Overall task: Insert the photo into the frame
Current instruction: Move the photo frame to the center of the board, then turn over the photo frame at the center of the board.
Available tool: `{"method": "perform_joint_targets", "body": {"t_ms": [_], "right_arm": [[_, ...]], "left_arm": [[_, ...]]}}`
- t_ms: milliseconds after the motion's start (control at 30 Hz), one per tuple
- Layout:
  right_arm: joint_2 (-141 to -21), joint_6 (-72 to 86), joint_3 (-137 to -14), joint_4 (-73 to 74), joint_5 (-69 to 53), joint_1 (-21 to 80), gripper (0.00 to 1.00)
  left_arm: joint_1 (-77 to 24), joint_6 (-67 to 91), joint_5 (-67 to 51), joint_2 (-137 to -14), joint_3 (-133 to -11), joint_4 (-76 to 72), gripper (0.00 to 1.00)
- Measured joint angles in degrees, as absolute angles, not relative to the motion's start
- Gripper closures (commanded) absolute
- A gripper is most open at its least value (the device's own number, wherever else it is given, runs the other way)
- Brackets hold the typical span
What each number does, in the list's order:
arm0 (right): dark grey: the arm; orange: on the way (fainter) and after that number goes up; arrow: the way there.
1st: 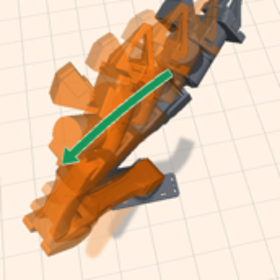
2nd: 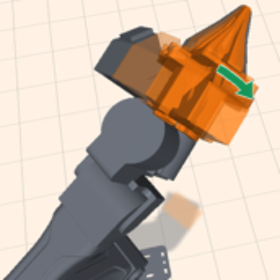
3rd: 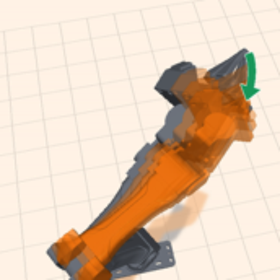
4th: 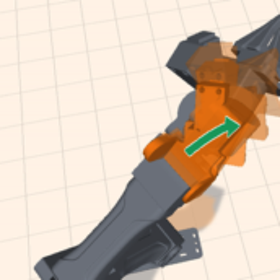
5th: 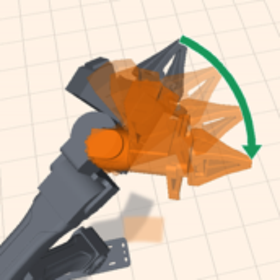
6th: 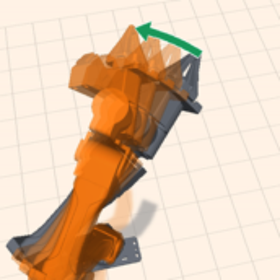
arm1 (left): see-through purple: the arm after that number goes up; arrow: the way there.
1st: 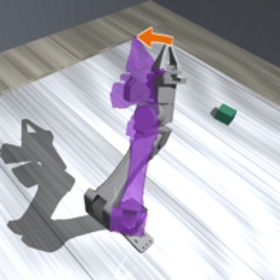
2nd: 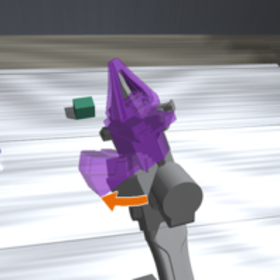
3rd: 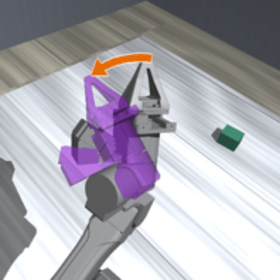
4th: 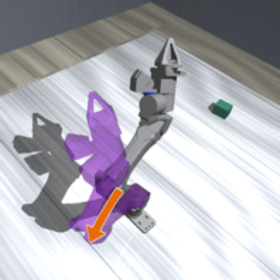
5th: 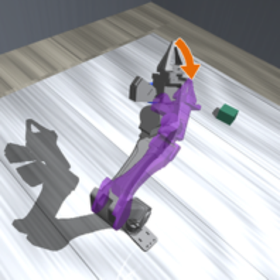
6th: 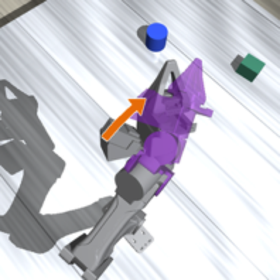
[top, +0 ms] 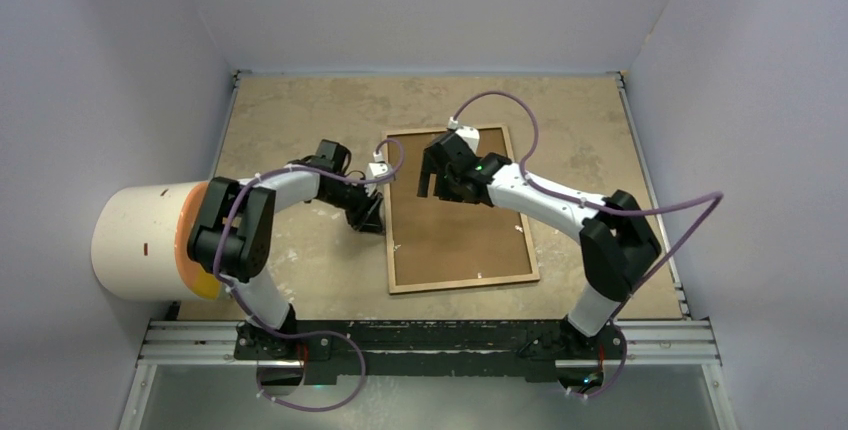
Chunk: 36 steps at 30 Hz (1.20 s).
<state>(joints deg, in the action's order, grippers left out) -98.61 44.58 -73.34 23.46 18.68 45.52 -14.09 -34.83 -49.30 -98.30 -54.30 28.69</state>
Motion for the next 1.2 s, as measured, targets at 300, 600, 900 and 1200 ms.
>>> {"method": "perform_joint_targets", "body": {"t_ms": [300,600,900,1200], "right_arm": [[-116.3,41.3,-94.3,30.7,23.1,54.0,0.26],[-131.5,39.1,-107.8,37.0,28.1,57.5,0.43],[-137.3,37.9,-116.6,41.5,34.0,58.6,0.65],[-141.2,38.0,-123.6,45.6,37.6,59.3,1.0]], "left_arm": [[10.8,-38.7,-49.6,-96.7,-76.6,38.7,0.17],[18.3,-36.9,-46.0,-95.0,-74.2,43.0,0.11],[18.3,-35.8,-42.6,-91.0,-68.9,42.6,0.07],[18.3,-35.8,-40.2,-90.7,-64.9,41.6,0.06]]}}
